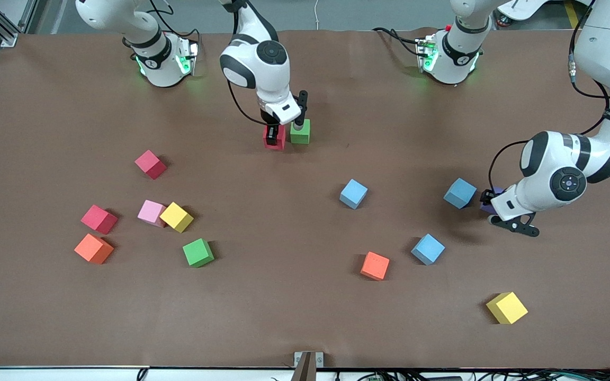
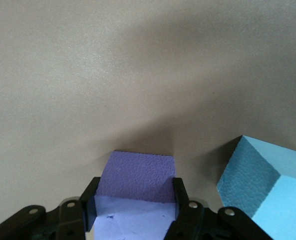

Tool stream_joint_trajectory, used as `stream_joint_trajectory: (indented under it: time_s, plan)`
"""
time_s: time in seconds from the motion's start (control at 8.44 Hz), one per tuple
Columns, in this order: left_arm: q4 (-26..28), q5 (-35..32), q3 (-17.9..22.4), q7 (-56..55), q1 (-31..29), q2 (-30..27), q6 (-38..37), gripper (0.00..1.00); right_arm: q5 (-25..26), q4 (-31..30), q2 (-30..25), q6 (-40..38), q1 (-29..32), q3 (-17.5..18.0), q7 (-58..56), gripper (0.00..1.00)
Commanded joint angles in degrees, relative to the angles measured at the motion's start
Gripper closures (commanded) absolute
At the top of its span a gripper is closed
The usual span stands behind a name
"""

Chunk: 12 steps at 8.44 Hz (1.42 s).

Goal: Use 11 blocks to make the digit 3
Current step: 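Grasp the purple cube with the left gripper while the right gripper lowers red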

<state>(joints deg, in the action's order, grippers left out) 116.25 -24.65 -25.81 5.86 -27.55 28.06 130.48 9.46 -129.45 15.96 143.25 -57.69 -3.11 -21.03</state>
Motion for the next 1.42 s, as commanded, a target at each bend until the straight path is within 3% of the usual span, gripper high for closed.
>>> stream_joint_trajectory:
  time_s: [0.0,0.36,0.59,0.95,1.3]
  plan:
    - [-1.36,0.21,-0.64,-0.41,-0.49,-2.82,-2.41,0.65,0.65,-0.19,0.38,0.71,-0.76,-0.06,0.11,0.80]
    - [-11.71,6.09,-5.11,-7.85,-0.05,-3.71,-12.05,0.69,0.48,0.07,2.32,1.85,-1.37,0.29,0.37,0.80]
    - [-16.47,8.03,-8.72,-16.28,0.30,-3.62,-14.19,0.69,-0.13,0.16,2.50,1.85,-1.46,0.99,0.37,0.80]
    - [-15.97,8.04,-14.25,-33.64,0.39,-3.36,-15.16,0.69,-0.84,0.16,3.02,1.85,-2.43,1.00,0.37,0.77]
    - [-15.61,8.04,-14.53,-51.31,6.77,-3.36,-16.74,0.69,-1.02,0.25,3.46,1.85,-2.61,1.00,0.46,0.70]
